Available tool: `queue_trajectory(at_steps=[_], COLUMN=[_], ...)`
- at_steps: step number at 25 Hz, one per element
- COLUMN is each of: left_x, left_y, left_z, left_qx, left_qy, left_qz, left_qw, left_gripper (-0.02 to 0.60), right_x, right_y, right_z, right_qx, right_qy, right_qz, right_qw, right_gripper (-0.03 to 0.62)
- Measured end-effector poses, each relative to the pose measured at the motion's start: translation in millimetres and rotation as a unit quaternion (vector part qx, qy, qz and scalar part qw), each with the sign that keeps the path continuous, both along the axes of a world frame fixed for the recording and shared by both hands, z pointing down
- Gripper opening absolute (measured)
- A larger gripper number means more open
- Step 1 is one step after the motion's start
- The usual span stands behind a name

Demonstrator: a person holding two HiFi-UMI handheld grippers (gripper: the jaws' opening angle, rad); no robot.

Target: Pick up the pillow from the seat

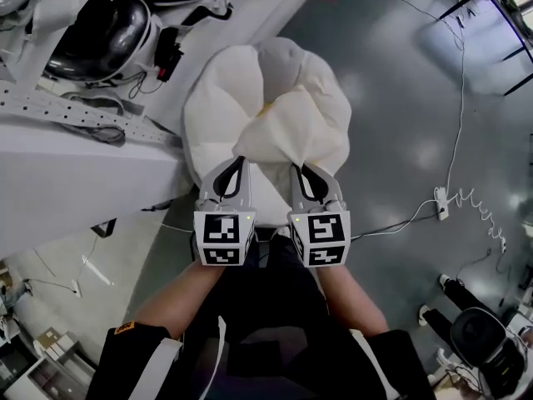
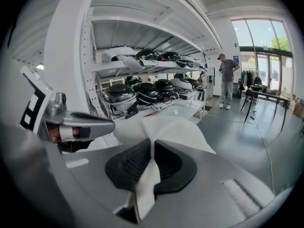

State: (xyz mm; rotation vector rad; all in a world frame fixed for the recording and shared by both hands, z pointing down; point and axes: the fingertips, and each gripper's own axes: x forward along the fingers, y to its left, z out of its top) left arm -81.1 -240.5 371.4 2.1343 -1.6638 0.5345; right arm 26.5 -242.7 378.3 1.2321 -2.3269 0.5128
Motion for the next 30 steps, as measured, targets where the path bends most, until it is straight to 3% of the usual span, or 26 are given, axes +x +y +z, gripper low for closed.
queue_trajectory(at_steps=[17,30], left_x=[7,14], left_y=[28,27], left_z=[-94,-110], left_qx=[0.059,0.072], left_qy=[0.003,0.014], left_qz=[0.011,0.012], left_qw=[0.9982,0.9972], left_gripper=[0.005,0.005], right_x=[4,11], right_y=[50,53], right_z=[-96,-107], right_qx=[0.071,0.084], right_qy=[0.021,0.024], right_qz=[-0.014,-0.010], right_qw=[0.997,0.996], right_gripper=[0.028,0.026])
